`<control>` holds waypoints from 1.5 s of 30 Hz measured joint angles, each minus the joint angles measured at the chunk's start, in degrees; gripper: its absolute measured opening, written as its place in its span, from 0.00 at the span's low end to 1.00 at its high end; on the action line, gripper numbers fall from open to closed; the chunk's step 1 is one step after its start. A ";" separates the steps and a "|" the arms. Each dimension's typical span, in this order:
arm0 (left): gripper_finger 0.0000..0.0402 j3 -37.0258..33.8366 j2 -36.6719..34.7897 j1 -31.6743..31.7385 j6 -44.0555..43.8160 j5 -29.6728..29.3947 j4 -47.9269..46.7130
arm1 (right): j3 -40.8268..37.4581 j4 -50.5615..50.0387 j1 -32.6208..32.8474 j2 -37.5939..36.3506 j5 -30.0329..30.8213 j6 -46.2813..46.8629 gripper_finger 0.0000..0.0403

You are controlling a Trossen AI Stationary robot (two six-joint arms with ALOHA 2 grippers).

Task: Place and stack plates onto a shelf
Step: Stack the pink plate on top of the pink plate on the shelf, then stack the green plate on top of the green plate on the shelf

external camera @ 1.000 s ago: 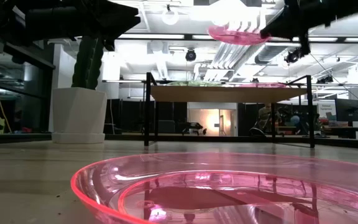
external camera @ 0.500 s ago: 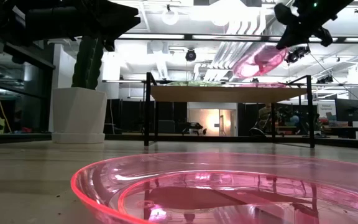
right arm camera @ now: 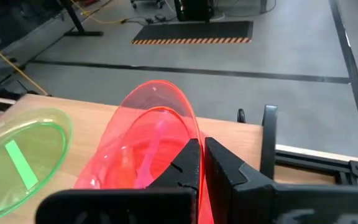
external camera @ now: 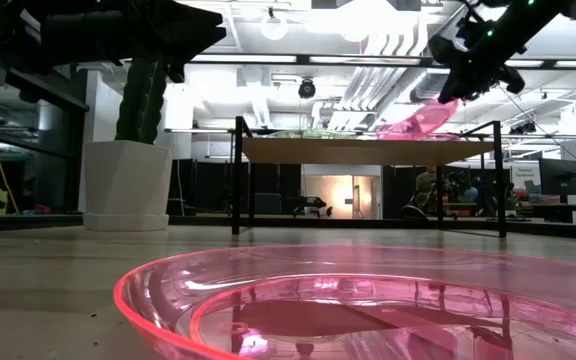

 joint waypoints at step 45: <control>0.28 0.00 -0.02 0.01 -0.02 -0.02 -0.98 | -12.55 7.79 13.88 -11.77 -17.46 -5.44 0.42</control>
